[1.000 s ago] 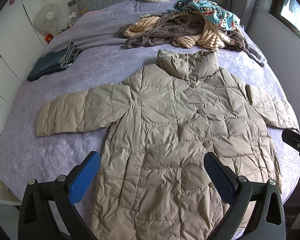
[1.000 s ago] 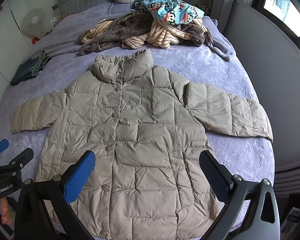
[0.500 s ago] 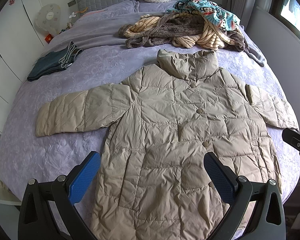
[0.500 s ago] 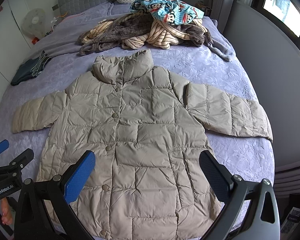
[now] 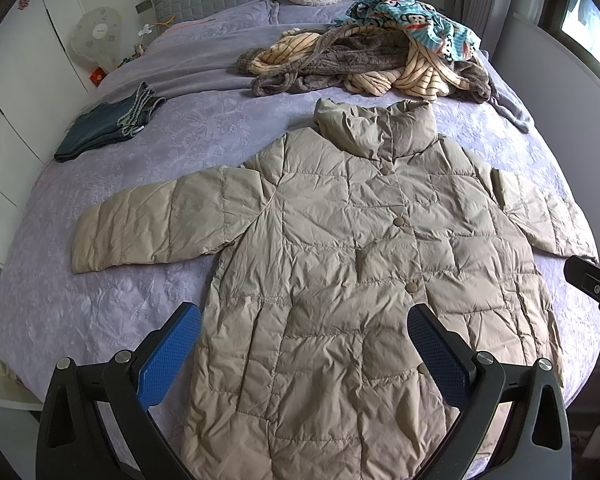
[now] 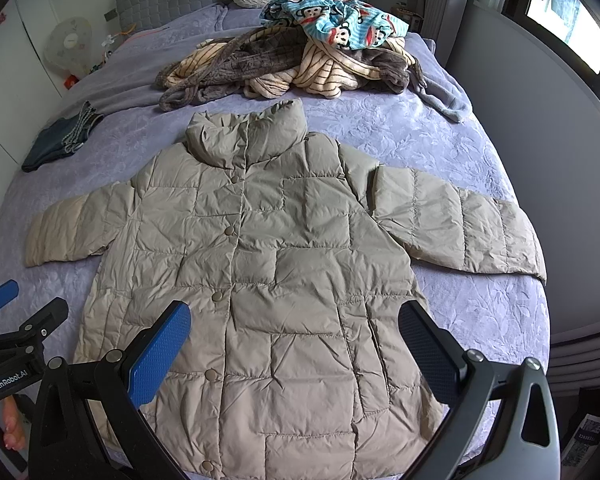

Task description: Fold large clothes

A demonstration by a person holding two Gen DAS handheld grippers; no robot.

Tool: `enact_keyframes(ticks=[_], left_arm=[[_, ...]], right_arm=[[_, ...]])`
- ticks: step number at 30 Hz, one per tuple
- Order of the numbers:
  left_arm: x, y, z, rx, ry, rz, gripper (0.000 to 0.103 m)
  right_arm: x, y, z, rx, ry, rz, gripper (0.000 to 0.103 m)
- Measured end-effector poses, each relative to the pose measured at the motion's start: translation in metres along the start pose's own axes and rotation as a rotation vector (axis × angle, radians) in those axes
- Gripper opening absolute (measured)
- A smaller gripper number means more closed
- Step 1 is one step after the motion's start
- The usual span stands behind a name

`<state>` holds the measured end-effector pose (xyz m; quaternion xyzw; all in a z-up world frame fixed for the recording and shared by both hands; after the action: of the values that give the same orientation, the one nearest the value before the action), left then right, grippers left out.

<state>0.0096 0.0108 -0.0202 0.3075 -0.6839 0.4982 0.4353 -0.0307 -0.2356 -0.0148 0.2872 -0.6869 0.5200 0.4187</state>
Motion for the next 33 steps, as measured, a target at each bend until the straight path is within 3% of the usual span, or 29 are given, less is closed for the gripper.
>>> enact_keyframes(ticks=[33], left_arm=[[0.0001,-0.0002,0.0003,0.0,0.002,-0.001,0.103]], right_arm=[[-0.0027,-0.0002,-0.0008,0.003,-0.001,0.001,0.103]])
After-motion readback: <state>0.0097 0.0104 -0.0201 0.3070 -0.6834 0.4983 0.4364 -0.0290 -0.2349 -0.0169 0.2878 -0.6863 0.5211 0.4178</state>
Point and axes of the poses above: each gripper's, at about its wrist camera, not at the fingertips, and x roughly against the way its jaws point, z to its right, y to its underside, the point moved 3 cm from there along -x, roughly the way its jaws point, and after that the axes turned 12 degrees about -x, right-handed, at the moved point
